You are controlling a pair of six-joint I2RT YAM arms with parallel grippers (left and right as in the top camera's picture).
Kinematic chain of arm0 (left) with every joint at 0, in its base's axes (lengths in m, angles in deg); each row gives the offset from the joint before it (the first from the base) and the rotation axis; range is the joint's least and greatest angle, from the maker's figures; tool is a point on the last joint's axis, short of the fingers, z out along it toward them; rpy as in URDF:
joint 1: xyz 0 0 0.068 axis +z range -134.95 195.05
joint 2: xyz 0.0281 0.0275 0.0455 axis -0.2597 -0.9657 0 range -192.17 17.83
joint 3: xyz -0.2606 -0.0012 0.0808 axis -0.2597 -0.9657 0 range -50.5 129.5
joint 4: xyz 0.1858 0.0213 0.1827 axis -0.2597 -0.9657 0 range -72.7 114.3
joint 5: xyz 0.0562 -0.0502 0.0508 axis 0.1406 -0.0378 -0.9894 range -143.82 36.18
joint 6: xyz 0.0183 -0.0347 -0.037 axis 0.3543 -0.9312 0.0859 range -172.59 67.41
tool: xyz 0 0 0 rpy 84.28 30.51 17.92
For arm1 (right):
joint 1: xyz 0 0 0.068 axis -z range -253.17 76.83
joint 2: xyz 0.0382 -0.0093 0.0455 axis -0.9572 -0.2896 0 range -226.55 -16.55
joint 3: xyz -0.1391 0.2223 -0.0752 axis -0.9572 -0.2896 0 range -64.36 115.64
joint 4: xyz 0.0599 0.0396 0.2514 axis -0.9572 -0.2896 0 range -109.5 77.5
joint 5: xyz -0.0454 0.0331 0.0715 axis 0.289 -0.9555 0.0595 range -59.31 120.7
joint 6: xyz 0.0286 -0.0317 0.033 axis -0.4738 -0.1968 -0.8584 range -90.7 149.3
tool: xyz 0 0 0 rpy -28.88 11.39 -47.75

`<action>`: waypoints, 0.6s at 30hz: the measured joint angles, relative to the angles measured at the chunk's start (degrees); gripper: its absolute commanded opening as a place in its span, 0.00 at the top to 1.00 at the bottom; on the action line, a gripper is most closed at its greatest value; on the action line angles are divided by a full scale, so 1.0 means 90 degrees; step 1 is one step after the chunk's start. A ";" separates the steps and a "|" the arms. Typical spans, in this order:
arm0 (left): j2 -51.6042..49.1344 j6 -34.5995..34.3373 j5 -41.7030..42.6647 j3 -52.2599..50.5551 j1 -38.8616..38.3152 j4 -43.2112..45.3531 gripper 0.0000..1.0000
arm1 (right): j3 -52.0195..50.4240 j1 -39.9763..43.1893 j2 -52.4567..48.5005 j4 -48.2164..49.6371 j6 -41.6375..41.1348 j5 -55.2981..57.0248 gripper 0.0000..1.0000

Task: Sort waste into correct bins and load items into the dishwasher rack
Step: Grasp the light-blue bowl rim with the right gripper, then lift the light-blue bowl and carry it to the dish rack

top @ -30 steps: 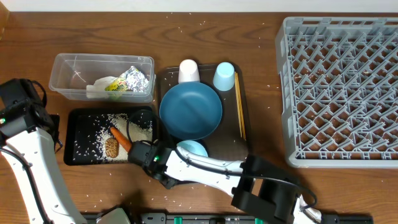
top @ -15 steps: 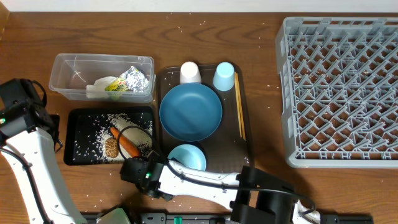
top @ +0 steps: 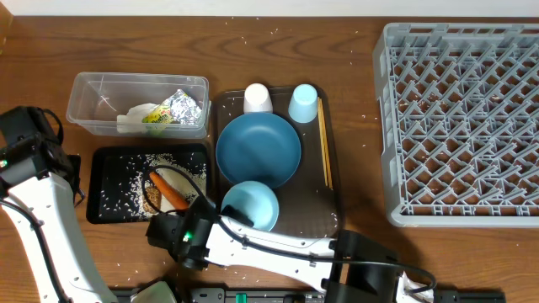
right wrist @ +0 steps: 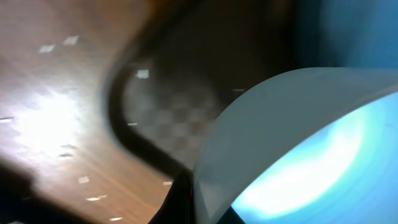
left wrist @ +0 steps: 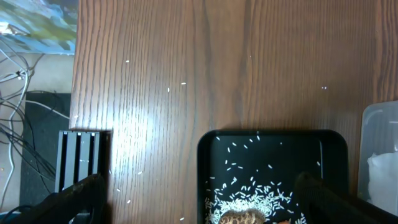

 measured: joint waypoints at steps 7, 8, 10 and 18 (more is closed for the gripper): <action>0.0000 0.0000 0.0000 0.0000 0.0000 0.0000 0.02 | 0.0024 0.0002 0.0000 -0.0833 -0.0420 0.1297 0.99; 0.0000 0.0000 0.0000 0.0000 0.0000 0.0000 0.02 | 0.0056 0.0007 0.0000 -0.0969 -0.0527 0.1477 0.99; 0.0000 0.0000 0.0000 0.0000 0.0000 0.0000 0.02 | 0.0126 0.0032 0.0000 -0.1151 -0.0697 0.1729 0.99; 0.0000 0.0000 0.0000 0.0000 0.0000 0.0000 0.02 | 0.0707 0.0809 0.0000 -0.1717 -0.0979 0.2093 0.99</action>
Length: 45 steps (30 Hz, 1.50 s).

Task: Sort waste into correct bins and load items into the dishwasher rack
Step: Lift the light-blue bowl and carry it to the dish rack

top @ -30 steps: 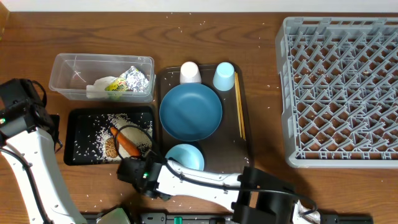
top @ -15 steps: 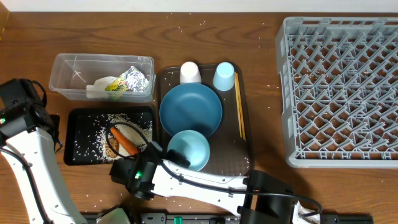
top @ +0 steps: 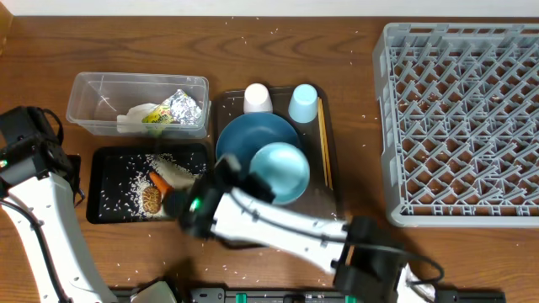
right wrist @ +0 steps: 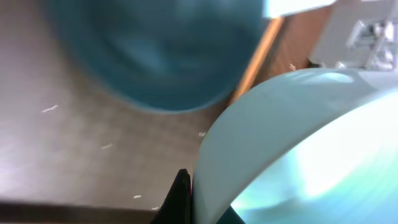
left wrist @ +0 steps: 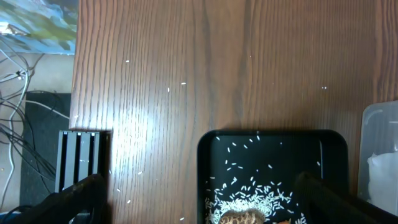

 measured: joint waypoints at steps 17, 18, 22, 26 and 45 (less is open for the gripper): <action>0.0000 0.0000 0.0000 0.0000 0.0000 -0.0002 0.02 | 0.0427 0.4515 0.0617 0.0947 0.1200 -0.1358 0.99; 0.0000 0.0000 0.0000 0.0000 0.0000 0.0000 0.02 | 0.0430 0.4835 0.0675 0.1069 0.1372 -0.1627 0.99; 0.0000 0.0000 0.0002 0.0000 0.0000 0.0000 0.02 | 0.0435 0.6246 0.0913 0.1484 0.2028 -0.2834 0.99; 0.0000 0.0000 0.0000 0.0000 0.0000 0.0000 0.02 | 0.0437 0.7419 0.1090 0.1851 0.2701 -0.4250 0.99; 0.0000 0.0000 0.0000 0.0000 0.0000 -0.0002 0.02 | 0.0437 1.0671 0.0746 0.2997 0.4724 -1.0018 0.99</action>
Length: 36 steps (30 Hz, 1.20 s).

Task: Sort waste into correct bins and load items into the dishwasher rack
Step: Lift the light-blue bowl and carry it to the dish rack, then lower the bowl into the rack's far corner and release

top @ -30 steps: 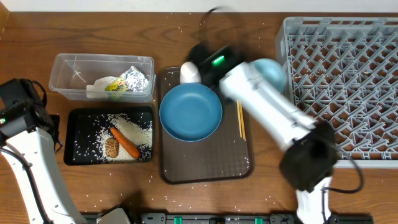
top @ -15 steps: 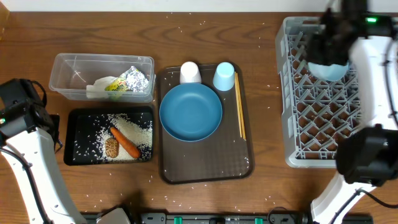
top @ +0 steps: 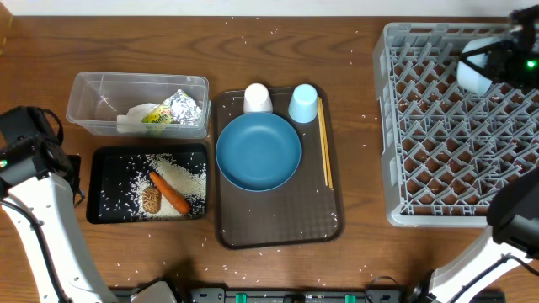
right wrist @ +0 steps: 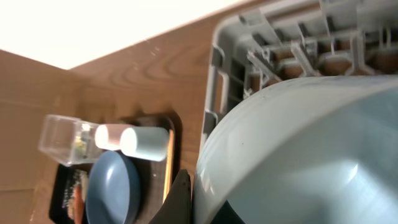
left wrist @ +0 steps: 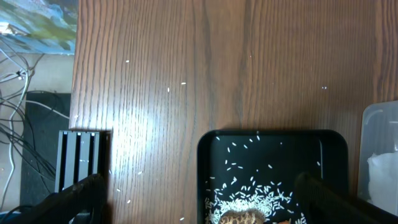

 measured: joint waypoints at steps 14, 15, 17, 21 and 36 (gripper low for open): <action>0.0000 0.0000 0.0002 0.0000 0.0000 0.0002 0.02 | -0.0002 0.0325 -0.1008 0.1316 0.0333 -0.1923 0.99; 0.0000 0.0000 0.0000 0.0000 0.0000 0.0000 0.02 | -0.0002 0.0325 -0.1076 0.1416 0.0338 -0.2108 0.99; 0.0000 0.0000 0.0000 0.0000 0.0000 0.0002 0.02 | -0.0002 0.0325 -0.1168 0.1474 0.0342 -0.2339 0.99; 0.0000 0.0000 0.0000 0.0000 0.0000 0.0002 0.02 | -0.0002 0.0325 -0.1229 0.1450 0.0347 -0.2460 0.99; 0.0000 0.0000 0.0000 0.0000 0.0000 0.0000 0.02 | -0.0002 0.0508 -0.1814 0.1326 0.0352 -0.2647 0.99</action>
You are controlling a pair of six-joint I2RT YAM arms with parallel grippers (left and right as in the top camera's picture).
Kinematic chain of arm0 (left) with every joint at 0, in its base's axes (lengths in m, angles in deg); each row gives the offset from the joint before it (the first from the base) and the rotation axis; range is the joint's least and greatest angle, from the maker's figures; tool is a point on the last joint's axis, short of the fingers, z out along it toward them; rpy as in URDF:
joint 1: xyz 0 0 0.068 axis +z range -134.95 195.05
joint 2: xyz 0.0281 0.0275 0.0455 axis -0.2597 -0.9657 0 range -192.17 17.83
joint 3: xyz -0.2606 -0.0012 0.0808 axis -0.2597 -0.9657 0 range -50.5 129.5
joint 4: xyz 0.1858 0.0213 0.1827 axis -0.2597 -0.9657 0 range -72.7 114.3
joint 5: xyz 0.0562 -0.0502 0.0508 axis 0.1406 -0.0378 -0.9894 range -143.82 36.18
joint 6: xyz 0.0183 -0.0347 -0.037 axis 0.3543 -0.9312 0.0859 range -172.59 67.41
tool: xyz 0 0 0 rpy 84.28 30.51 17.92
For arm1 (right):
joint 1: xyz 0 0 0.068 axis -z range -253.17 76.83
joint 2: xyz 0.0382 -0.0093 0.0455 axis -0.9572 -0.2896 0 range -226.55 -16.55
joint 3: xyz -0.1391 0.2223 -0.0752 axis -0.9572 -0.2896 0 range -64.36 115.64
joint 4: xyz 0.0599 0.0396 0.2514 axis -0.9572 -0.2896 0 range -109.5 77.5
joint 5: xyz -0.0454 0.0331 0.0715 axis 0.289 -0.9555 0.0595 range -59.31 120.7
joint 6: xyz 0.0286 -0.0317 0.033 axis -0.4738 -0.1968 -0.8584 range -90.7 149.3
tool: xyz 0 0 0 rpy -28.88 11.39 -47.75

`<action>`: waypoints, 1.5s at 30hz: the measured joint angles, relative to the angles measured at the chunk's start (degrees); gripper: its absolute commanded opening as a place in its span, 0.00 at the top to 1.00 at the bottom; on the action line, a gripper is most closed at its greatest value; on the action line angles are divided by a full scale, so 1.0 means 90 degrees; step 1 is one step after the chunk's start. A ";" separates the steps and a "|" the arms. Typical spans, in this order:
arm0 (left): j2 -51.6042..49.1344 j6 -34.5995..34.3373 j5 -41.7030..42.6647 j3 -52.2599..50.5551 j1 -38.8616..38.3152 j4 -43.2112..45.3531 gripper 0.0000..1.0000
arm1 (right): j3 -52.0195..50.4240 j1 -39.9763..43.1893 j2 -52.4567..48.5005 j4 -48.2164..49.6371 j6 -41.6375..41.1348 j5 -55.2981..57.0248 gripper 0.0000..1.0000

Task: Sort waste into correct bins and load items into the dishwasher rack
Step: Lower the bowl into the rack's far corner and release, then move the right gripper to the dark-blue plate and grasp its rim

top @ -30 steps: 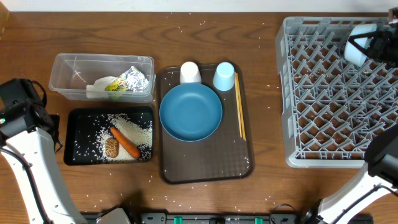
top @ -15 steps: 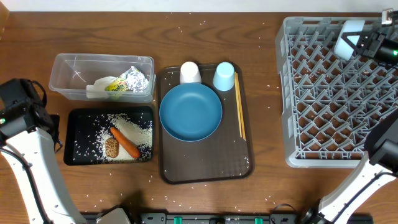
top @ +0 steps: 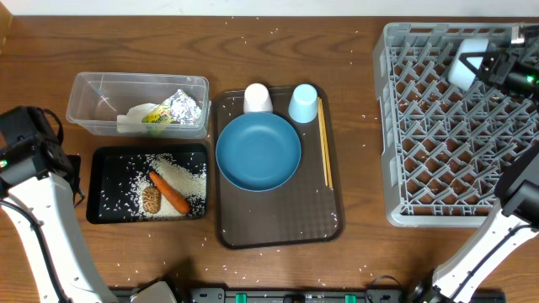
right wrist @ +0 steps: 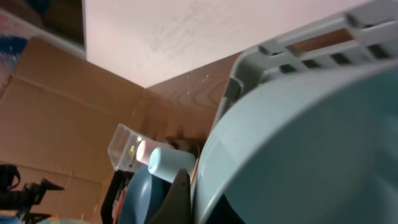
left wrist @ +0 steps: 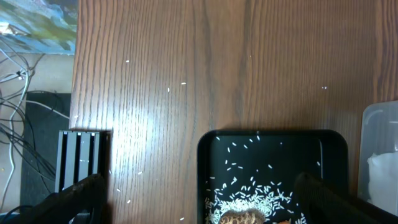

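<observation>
My right gripper (top: 484, 66) is shut on the rim of a light blue bowl (top: 466, 62), held on edge over the far right part of the grey dishwasher rack (top: 438, 168). In the right wrist view the bowl (right wrist: 298, 143) fills most of the picture, with the rack's rim (right wrist: 323, 37) behind it. A blue plate (top: 258, 151), a white cup (top: 257, 98), a light blue cup (top: 303, 103) and chopsticks (top: 323, 143) are on the brown tray (top: 278, 231). My left gripper (left wrist: 199, 202) is open at the black tray's (left wrist: 273, 158) left end.
The black tray (top: 109, 210) holds scattered rice, a carrot (top: 169, 193) and a brown scrap (top: 152, 199). Behind it a clear bin (top: 93, 88) holds foil (top: 184, 107) and a wrapper. Rice grains dot the table. The left arm (top: 34, 194) stands by the table's left edge.
The bowl in my right gripper has shifted a little toward the rack's far edge and stands more on edge. The left arm has not moved.
My right gripper was shut on the light blue bowl at the brown tray's near end. Then the bowl was over the blue plate. Later it was above the rack's far right part, and now it is a little nearer the far rim. The left gripper stayed open.
</observation>
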 measured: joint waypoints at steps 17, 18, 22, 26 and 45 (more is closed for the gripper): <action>0.0000 0.0000 0.0000 0.0000 0.0000 0.0002 0.02 | 0.0010 0.0549 -0.0007 -0.0491 -0.0804 0.1081 0.78; 0.0000 0.0000 0.0000 0.0000 0.0000 0.0002 0.02 | 0.0007 0.0551 0.0022 -0.0551 -0.0906 0.1280 0.69; 0.0000 0.0000 0.0000 0.0000 0.0000 0.0002 0.02 | 0.0002 0.0551 0.0260 -0.0600 -0.1440 0.2297 0.01; 0.0000 0.0000 0.0000 0.0000 0.0000 0.0002 0.02 | 0.0000 0.0551 0.0862 -0.0721 -0.1984 0.3075 0.01; 0.0000 0.0000 0.0000 0.0000 0.0000 0.0002 0.02 | 0.0049 -0.2854 0.3898 -0.1129 -0.1904 0.4070 0.03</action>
